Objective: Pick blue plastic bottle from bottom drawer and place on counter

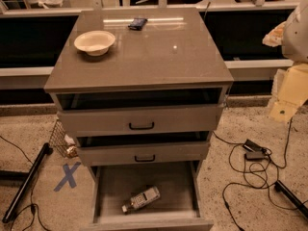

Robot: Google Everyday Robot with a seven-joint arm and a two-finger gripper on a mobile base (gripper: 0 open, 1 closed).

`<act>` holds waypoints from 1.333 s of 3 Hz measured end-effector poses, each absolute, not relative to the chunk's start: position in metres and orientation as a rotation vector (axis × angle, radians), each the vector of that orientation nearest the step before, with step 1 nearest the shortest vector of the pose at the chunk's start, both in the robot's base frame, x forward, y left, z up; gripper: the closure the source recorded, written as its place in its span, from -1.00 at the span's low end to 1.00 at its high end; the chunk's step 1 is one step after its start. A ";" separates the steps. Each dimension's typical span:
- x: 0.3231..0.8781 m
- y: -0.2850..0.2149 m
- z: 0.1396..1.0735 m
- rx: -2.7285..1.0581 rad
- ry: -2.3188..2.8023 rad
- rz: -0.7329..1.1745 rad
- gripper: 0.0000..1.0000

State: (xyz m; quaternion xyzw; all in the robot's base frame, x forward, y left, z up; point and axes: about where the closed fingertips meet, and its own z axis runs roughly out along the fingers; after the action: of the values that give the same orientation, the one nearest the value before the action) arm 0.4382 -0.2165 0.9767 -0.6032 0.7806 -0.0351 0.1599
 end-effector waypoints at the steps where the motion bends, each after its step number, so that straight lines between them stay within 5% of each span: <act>1: 0.438 -0.216 0.977 -1.724 2.230 -0.100 -1.00; 4: 0.396 -0.148 0.878 -1.778 1.962 0.277 -1.00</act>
Offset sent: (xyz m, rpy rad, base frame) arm 0.0037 0.0122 -0.0228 0.0513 0.1024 0.0891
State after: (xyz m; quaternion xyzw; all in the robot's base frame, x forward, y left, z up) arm 0.3957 -0.1475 0.8780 -0.6488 0.7159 0.1012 0.2374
